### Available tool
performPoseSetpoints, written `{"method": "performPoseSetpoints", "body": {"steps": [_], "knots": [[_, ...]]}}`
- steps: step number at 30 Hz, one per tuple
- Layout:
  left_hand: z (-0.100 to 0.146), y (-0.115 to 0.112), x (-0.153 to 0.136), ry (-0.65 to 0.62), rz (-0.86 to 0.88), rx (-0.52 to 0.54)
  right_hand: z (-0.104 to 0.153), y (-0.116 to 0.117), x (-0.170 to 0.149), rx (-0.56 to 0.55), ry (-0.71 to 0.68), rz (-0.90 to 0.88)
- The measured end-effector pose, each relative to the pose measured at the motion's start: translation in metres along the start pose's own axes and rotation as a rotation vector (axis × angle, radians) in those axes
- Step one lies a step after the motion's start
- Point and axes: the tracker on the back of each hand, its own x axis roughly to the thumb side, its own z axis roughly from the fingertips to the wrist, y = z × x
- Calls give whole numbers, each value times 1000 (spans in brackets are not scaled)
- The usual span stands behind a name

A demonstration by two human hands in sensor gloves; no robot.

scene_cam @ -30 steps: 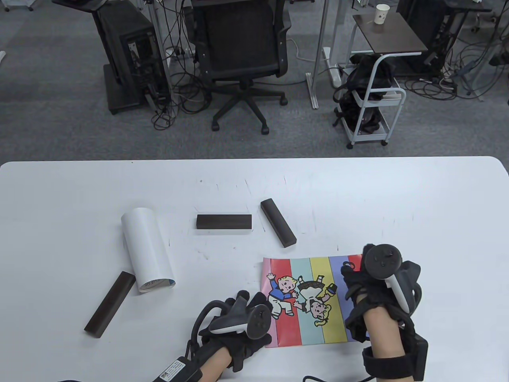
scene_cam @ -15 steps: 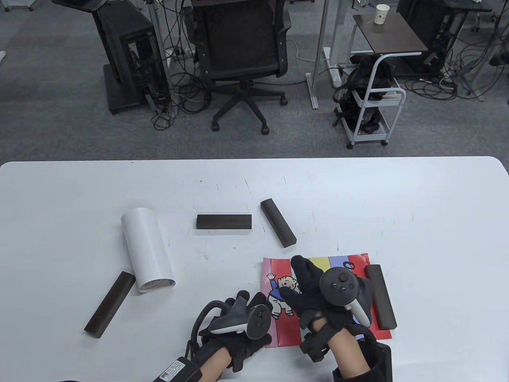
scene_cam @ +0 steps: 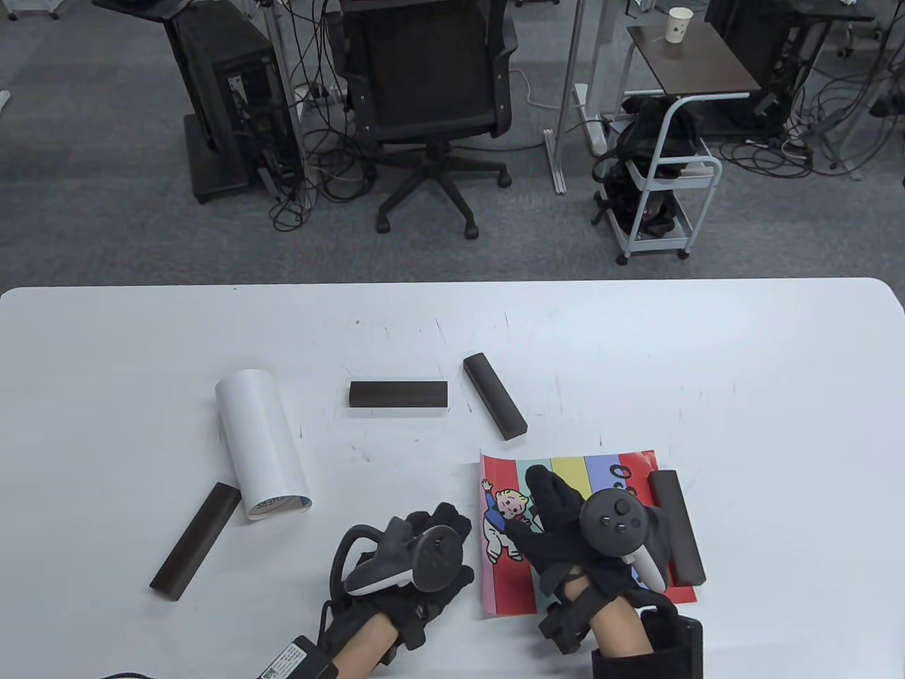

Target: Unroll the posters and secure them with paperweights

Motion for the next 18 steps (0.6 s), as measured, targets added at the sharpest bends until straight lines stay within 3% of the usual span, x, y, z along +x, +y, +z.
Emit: {"method": "performPoseSetpoints", "body": {"steps": [4, 8, 12, 18], "knots": [[37, 54, -33, 142, 20, 173, 1, -1, 0, -1, -6, -6], [79, 91, -92, 390, 1, 290, 0, 0, -1, -1, -12, -12], [105, 94, -151, 621, 83, 270, 0, 0, -1, -1, -12, -14], [109, 59, -226, 896, 118, 49, 1, 0, -1, 2, -12, -7]]}}
